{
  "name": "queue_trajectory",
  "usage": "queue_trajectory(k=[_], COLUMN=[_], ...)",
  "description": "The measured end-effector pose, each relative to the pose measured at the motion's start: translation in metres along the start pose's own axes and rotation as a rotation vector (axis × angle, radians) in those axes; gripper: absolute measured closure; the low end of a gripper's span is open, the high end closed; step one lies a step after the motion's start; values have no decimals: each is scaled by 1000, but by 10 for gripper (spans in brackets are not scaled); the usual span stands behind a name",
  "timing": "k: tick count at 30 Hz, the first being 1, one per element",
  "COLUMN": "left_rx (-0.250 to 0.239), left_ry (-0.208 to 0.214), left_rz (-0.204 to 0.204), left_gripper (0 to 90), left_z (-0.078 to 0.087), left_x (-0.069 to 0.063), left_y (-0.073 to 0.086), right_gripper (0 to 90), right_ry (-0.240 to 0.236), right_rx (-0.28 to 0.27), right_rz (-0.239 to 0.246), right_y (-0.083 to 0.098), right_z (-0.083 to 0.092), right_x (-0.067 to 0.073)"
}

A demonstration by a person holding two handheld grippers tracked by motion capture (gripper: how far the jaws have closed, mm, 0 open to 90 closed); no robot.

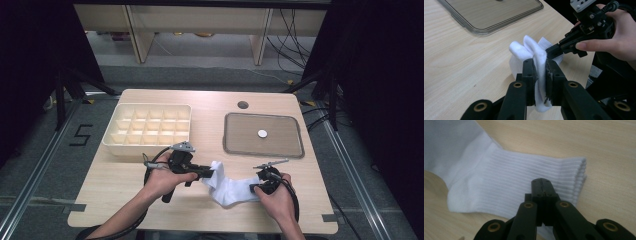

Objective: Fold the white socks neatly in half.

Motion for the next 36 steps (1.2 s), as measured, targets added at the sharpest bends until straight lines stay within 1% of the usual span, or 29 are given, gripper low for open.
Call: queue_trajectory(k=[4,5,6,7,8,11,13,14,16,17,18,20,21,22,23,24,28,29,30,33,34,36], left_rx=[0,0,2,0,1,-1,-1,0,-1,0,0,-4,-7,-5,-5,-1,0,-1,1,-5,-2,-2], left_ry=[5,5,14,10,15,15,15,24,20,25,15,15,19,27,27,21,32,22,23,22,31,34], left_rz=[-8,-8,-11,-14,-15,-15,-11,-12,-14,-16,-17,-20,-20,-23,-23,-28,-28,-29,-31,-35,-36,-39], left_gripper=[789,789,789,789,789,789,789,789,789,789,789,789,788,788,788,789,789,789,789,789,789,789], left_z=[-2,-2,-3,-3,-3,-4,-4,-4,-4,-4,-4,-5,-6,-6,-6,-6,-7,-7,-7,-8,-8,-8], left_x=[-3,-3,-3,-4,-5,-5,-5,-6,-6,-6,-6,-7,-8,-8,-8,-8,-9,-9,-10,-10,-11,-12], left_y=[-1,-1,-1,-2,-2,-2,-2,-2,-3,-3,-3,-3,-4,-4,-4,-4,-4,-4,-4,-5,-5,-5], right_gripper=[900,900,900,900,900,900,900,900,900,900,900,900,900,900,900,900,900,900,900,900,900,900], right_ry=[-3,-10,-10,-11,-17,-7,-18,-15,-19,-19,-20,-25,-26,-25,-26,-22,-39,-39,-31,-34,-35,-38], right_rx=[6,-3,-3,6,-1,5,10,3,6,6,7,-2,-1,2,3,3,2,2,-5,2,1,-2], right_rz=[-1,12,12,-1,4,5,-2,11,18,18,9,18,36,27,25,29,31,31,34,32,35,33], right_y=[0,-1,-1,-1,-2,-2,-2,-3,-2,-2,-3,-3,-3,-3,-3,-3,-3,-3,-4,-4,-4,-4], right_z=[-1,-2,-2,-2,-2,-3,-3,-4,-4,-4,-4,-5,-6,-6,-6,-6,-7,-7,-8,-7,-8,-8], right_x=[2,2,2,4,4,4,7,7,7,7,8,10,9,10,11,11,14,14,13,15,15,16])
Point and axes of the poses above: each handheld gripper's, and its own axes: z roughly backward along the jaws, y roughly out of its underside, x roughly to its left, the point moved 7 cm from there along -z, roughly forward along the jaws, and after that the axes turned 5 degrees about -x, right-handed, at the moved point
